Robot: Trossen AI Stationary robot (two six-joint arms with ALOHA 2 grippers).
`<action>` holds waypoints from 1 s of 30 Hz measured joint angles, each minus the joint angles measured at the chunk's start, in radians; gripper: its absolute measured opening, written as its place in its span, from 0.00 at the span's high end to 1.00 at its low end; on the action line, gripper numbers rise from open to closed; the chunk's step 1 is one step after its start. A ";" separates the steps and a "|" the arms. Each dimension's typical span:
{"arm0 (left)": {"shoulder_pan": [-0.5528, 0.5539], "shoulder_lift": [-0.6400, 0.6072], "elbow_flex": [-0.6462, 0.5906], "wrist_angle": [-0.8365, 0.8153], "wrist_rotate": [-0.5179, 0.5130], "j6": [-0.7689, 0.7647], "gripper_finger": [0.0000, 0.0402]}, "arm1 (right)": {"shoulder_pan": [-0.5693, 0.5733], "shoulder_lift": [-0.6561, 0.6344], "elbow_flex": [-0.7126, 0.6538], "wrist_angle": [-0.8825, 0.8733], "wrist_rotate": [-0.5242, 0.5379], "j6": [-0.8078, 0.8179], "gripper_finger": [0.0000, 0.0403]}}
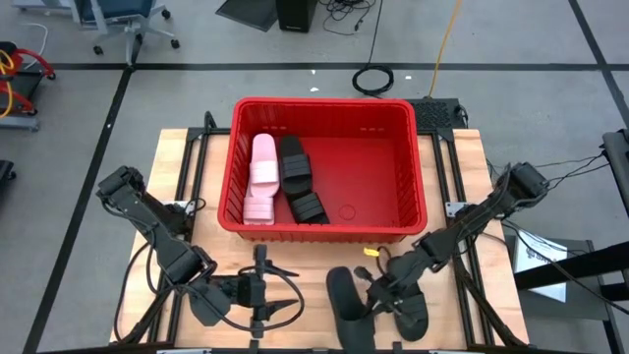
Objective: Pick and place slides into bin
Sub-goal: Put the black slide into the red bin
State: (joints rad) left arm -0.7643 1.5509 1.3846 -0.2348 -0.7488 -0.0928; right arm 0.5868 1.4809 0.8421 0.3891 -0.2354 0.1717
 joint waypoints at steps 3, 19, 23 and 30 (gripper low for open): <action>0.000 0.000 0.000 0.000 -0.030 0.015 0.38 | -0.017 -0.050 0.000 0.049 0.000 -0.046 1.00; 0.068 -0.174 0.000 -0.058 -0.196 0.119 0.38 | -0.377 -0.498 0.000 -0.052 -0.002 -0.135 1.00; 0.123 -0.250 0.000 -0.173 -0.194 0.118 0.38 | -0.525 -0.568 0.000 -0.127 -0.015 -0.139 1.00; 0.252 -0.392 0.000 -0.269 -0.145 0.119 0.38 | -0.826 -0.545 0.128 -0.270 -0.244 -0.115 1.00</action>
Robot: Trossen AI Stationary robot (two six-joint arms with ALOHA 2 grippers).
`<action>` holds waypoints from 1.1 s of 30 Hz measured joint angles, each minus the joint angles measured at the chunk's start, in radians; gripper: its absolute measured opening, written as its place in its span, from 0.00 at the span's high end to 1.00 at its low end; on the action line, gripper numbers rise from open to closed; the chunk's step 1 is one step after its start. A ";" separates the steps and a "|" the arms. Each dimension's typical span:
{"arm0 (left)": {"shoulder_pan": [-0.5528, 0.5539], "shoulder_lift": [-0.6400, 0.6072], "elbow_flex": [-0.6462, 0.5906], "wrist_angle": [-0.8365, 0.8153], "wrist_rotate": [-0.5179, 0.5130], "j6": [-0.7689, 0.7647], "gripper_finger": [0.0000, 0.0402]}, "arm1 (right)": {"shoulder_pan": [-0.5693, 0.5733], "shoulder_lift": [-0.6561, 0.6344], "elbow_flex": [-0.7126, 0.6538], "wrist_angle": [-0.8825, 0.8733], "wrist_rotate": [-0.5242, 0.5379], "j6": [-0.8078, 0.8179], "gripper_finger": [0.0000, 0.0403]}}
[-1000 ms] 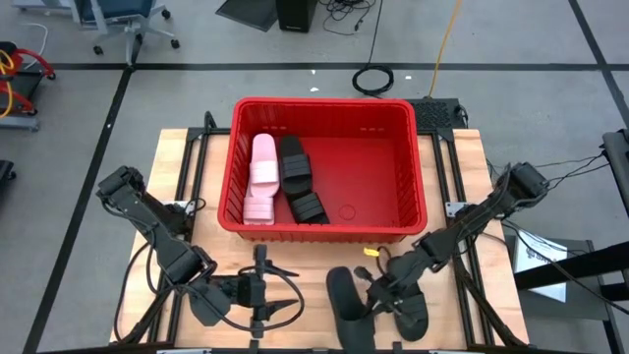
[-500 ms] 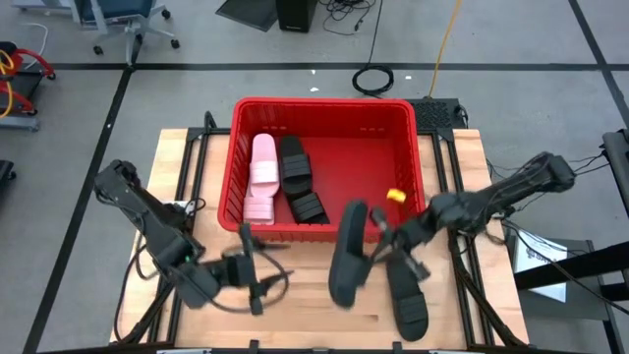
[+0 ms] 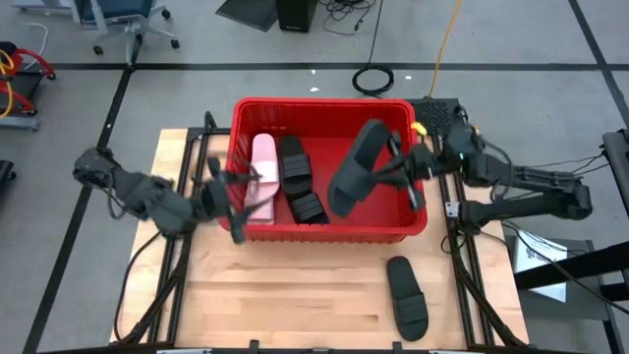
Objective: Pick and place slides into bin
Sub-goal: Put the black slide into the red bin
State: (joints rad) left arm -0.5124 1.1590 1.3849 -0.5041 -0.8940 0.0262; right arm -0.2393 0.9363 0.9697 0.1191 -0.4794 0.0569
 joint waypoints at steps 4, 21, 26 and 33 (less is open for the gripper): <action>0.085 -0.078 0.000 0.000 0.100 0.030 0.38 | -0.143 0.089 0.140 -0.138 -0.143 -0.026 1.00; 0.418 -0.186 0.000 -0.097 0.249 0.089 0.38 | -0.423 0.560 0.344 -0.483 -0.524 -0.173 1.00; 0.506 -0.186 0.000 -0.093 0.295 0.106 0.38 | -0.421 0.673 0.344 -0.521 -0.544 -0.242 1.00; 0.618 -0.191 0.000 -0.089 0.377 0.129 0.38 | -0.419 0.778 0.344 -0.537 -0.540 -0.307 1.00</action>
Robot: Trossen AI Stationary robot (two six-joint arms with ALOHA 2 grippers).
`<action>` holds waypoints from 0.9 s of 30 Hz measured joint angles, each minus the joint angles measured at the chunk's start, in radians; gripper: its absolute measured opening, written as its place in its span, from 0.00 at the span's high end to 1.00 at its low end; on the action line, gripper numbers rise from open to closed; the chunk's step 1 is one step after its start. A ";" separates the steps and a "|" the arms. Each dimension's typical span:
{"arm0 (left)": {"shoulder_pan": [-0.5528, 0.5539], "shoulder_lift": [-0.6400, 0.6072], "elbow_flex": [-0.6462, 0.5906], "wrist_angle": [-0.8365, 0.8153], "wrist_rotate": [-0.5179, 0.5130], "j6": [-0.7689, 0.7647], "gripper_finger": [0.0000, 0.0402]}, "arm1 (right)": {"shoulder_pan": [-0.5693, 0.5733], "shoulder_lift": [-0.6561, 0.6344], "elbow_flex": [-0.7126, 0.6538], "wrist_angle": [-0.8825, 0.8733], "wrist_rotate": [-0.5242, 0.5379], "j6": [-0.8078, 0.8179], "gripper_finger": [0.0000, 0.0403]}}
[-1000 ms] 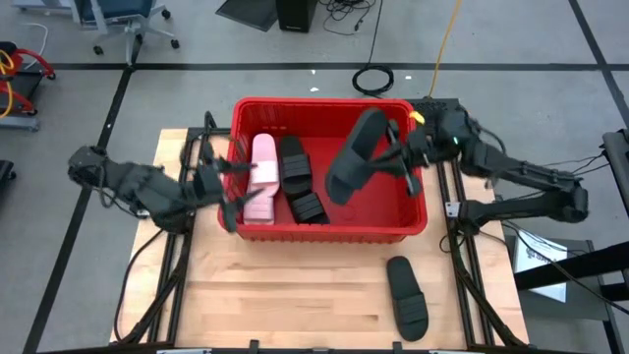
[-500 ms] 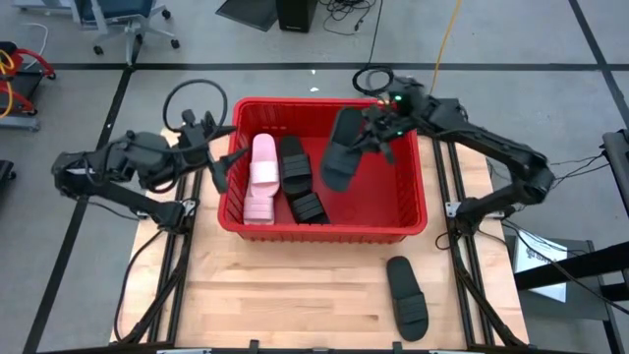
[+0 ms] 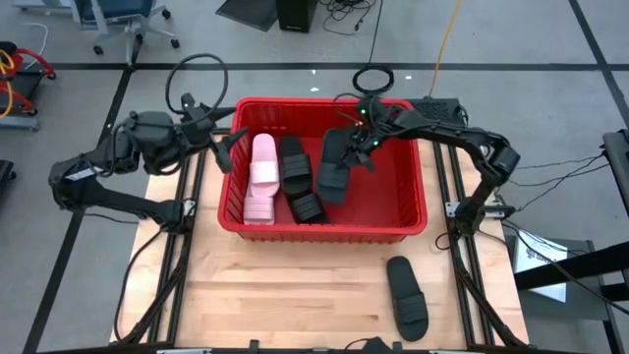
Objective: Pick and place slides into bin
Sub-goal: Put the black slide into the red bin
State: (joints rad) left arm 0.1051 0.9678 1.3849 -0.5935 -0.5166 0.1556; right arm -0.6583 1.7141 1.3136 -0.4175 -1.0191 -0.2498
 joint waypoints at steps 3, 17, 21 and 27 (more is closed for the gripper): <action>0.038 0.001 0.000 -0.001 0.041 -0.001 0.38 | 0.012 0.039 0.000 -0.002 0.005 -0.013 1.00; 0.127 0.001 0.000 -0.001 0.151 -0.030 0.38 | 0.119 0.144 0.002 -0.006 0.148 -0.044 1.00; 0.130 0.001 0.000 -0.001 0.153 -0.030 0.38 | 0.124 0.134 0.002 -0.019 0.185 -0.042 1.00; 0.130 0.001 0.000 -0.001 0.153 -0.030 0.38 | 0.111 0.063 0.000 -0.031 0.187 -0.027 1.00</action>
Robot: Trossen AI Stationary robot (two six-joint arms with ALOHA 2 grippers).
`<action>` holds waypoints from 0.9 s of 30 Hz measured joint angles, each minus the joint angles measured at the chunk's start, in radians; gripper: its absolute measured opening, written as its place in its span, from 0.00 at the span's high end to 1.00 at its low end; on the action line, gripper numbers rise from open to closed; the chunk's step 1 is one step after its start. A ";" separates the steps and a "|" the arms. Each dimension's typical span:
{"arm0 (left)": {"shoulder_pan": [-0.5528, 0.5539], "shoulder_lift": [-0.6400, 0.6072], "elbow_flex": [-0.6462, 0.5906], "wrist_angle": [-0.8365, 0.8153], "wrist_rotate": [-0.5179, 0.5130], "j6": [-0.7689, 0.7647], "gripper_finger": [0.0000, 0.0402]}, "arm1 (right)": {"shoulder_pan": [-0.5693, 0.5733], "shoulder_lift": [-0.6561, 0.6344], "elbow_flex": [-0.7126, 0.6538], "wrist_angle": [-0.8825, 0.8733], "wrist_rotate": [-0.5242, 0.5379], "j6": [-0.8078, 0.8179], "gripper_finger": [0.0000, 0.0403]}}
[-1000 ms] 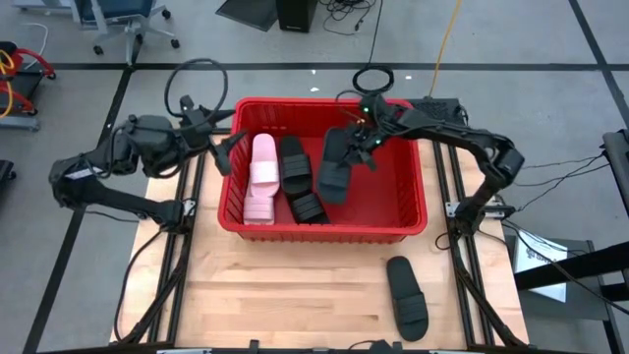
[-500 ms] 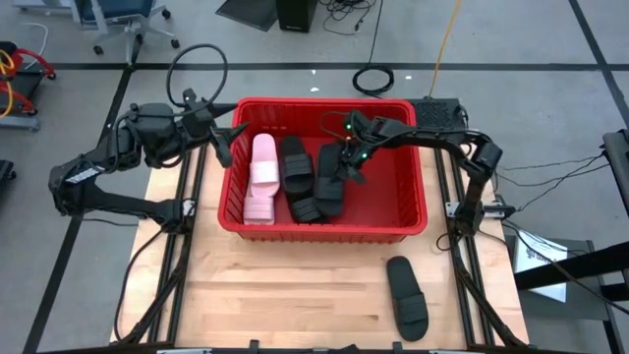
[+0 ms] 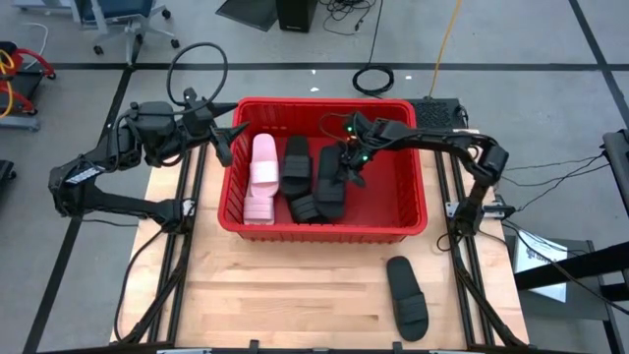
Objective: Pick and place slides into bin
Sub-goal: Put the black slide into the red bin
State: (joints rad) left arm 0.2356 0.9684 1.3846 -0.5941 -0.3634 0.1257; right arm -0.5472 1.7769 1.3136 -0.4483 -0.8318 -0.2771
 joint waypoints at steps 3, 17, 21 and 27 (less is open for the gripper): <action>0.000 0.000 0.000 0.000 0.000 -0.004 0.38 | -0.008 -0.052 0.000 -0.018 0.010 -0.003 1.00; 0.000 0.000 0.000 0.000 0.000 -0.017 0.38 | 0.015 -0.031 -0.001 -0.107 0.125 -0.036 1.00; 0.000 0.000 0.000 0.000 0.000 -0.024 0.38 | 0.040 0.036 -0.001 -0.082 0.123 -0.026 1.00; 0.000 0.000 0.000 0.000 0.000 -0.026 0.38 | 0.066 0.088 -0.001 -0.005 0.124 0.010 1.00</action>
State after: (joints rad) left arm 0.2352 0.9684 1.3846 -0.5942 -0.3634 0.0994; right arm -0.4817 1.8648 1.3128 -0.4538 -0.7082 -0.2669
